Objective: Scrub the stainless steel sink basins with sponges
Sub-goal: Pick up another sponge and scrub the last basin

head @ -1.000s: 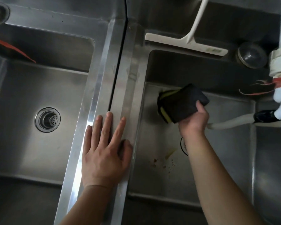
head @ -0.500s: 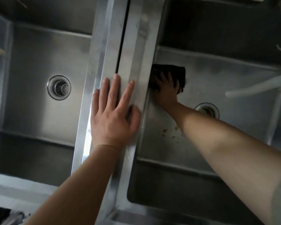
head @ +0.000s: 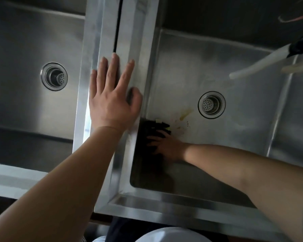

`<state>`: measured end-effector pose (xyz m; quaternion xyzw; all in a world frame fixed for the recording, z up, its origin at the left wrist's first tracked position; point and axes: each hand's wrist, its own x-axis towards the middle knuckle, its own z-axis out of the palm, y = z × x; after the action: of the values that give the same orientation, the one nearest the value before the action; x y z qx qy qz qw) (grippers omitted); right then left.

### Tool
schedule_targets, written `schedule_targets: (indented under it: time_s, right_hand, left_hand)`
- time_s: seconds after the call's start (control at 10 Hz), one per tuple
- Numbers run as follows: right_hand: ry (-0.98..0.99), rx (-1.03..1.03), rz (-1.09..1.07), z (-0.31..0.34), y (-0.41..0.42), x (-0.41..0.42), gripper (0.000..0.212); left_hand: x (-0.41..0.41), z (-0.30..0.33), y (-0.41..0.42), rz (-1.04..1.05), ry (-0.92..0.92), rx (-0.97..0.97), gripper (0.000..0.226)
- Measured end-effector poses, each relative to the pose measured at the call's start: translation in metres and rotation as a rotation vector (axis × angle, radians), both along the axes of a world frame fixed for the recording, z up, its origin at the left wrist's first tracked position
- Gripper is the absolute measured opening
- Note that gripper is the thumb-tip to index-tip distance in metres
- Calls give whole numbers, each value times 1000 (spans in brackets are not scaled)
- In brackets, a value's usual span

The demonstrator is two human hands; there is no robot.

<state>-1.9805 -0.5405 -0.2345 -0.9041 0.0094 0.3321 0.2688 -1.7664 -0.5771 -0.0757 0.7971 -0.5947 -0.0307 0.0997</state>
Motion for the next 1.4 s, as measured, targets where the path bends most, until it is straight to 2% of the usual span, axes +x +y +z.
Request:
schedule_targets:
  time_s: [0.2,0.3,0.4,0.5,0.6,0.7,0.9,1.0,1.1,1.2,1.3,1.4]
  right_hand:
    - [31,-67,142,9,-18,6,37]
    - [53,-45,140,13,-40,-24,34]
    - [288,-29,-47,14,-73,-61,38]
    - [148,345,-880,21,-95,-76,56]
    - [378,-9,-751,37,-122,-70,39]
    - [427,-101,-762,33,-127,-70,50]
    - [513,-282,-1029,47,-111,-91,45]
    - [643,-396,-1161,78,-87,-118,35]
    - [726,-496,-1260,106,-55,-143,42]
    - [587,-237,-1732,128,-5,-175,19]
    - [306,-119,-2031,143,22,-175,19]
    - [73,18,-2201,169,37,-150,33]
  left_hand:
    - [2,0,2,-1,6,6,61]
    - [3,0,2,-2,25,33,62]
    - [3,-1,4,-13,37,61,62]
    - [4,-2,2,-12,28,45,61]
    - [2,-2,4,-7,27,39,60]
    - [3,0,3,-10,43,72,61]
    - [5,2,4,-22,47,138,61]
    - [4,5,5,-19,58,147,61]
    - [3,6,6,-25,63,162,61]
    - [3,7,8,-33,69,184,61]
    - [4,10,8,-41,83,198,61]
    - [7,17,8,-70,137,214,62]
